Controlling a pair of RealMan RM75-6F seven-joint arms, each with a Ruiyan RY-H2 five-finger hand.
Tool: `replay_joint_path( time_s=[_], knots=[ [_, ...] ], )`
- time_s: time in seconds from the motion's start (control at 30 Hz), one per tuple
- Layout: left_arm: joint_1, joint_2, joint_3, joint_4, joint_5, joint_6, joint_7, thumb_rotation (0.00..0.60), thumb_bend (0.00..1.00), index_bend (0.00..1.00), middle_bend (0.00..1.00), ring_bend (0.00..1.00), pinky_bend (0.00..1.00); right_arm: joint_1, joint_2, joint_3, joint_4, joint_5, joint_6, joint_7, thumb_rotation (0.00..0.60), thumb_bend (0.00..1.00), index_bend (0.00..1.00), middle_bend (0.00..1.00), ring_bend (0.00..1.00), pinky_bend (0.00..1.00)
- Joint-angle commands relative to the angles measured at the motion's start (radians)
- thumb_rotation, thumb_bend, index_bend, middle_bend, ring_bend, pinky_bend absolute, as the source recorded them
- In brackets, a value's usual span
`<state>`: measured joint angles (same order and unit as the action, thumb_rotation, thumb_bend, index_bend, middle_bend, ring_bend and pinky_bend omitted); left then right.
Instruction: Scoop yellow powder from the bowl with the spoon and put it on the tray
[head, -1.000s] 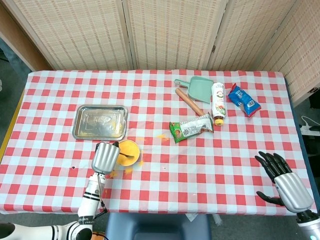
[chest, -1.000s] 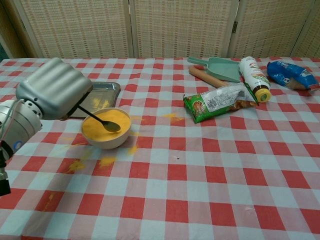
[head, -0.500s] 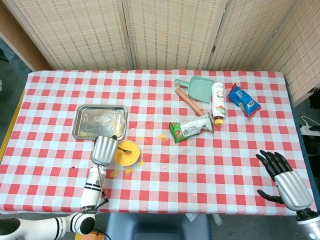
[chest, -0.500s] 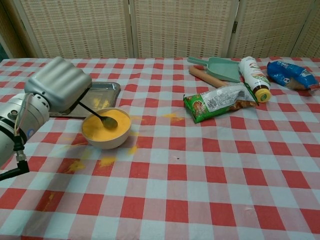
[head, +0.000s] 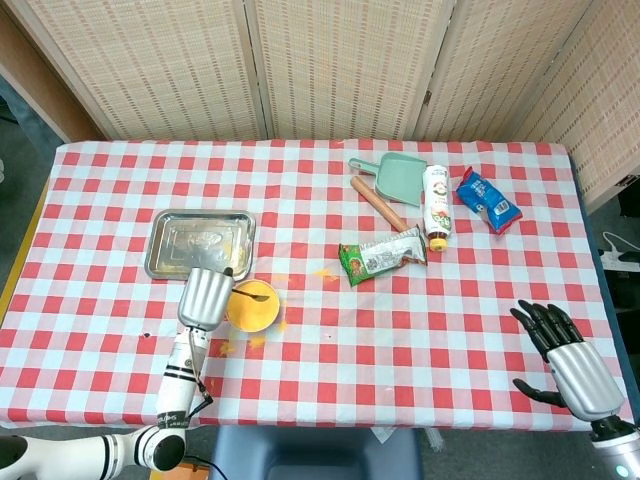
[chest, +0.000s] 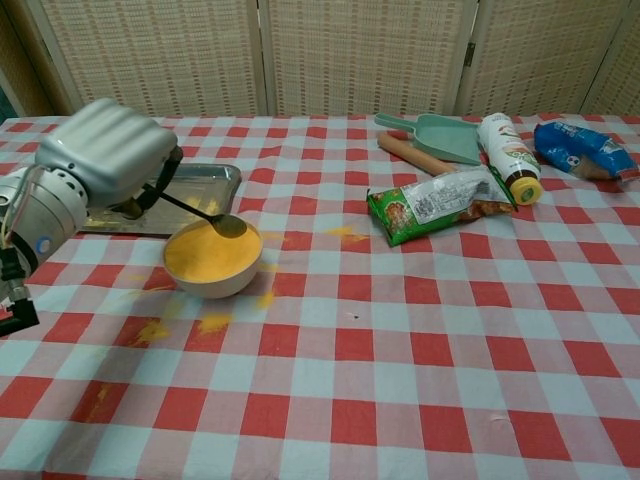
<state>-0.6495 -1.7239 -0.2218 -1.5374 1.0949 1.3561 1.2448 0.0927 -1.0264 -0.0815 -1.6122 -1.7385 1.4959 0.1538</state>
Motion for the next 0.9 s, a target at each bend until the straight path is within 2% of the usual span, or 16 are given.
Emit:
replay_joint_path(
  time_s=[0.03,0.17,0.37,0.9],
  knots=[
    [0.029,0.036,0.052,-0.081,0.004,0.023,0.015,0.600,0.79,0.92,1.00,1.00,1.00,-0.002,0.002,-0.005,-0.001,-0.013,0.007,0.002,0.600,0.09,0.00,0.00,0.00,0.00],
    [0.034,0.037,0.081,-0.084,-0.011,0.022,0.040,0.600,0.79,0.93,1.00,1.00,1.00,-0.004,0.004,-0.008,0.000,-0.020,0.013,0.006,0.600,0.09,0.00,0.00,0.00,0.00],
    [0.029,0.018,0.094,-0.039,-0.024,0.014,0.044,0.600,0.79,0.93,1.00,1.00,1.00,-0.005,0.004,-0.006,0.002,-0.019,0.016,0.010,0.600,0.09,0.00,0.00,0.00,0.00],
    [-0.019,-0.031,0.039,0.125,-0.045,-0.024,-0.032,0.600,0.79,0.93,1.00,1.00,1.00,-0.001,-0.003,0.003,0.000,0.007,-0.005,-0.009,0.600,0.09,0.00,0.00,0.00,0.00]
  ],
)
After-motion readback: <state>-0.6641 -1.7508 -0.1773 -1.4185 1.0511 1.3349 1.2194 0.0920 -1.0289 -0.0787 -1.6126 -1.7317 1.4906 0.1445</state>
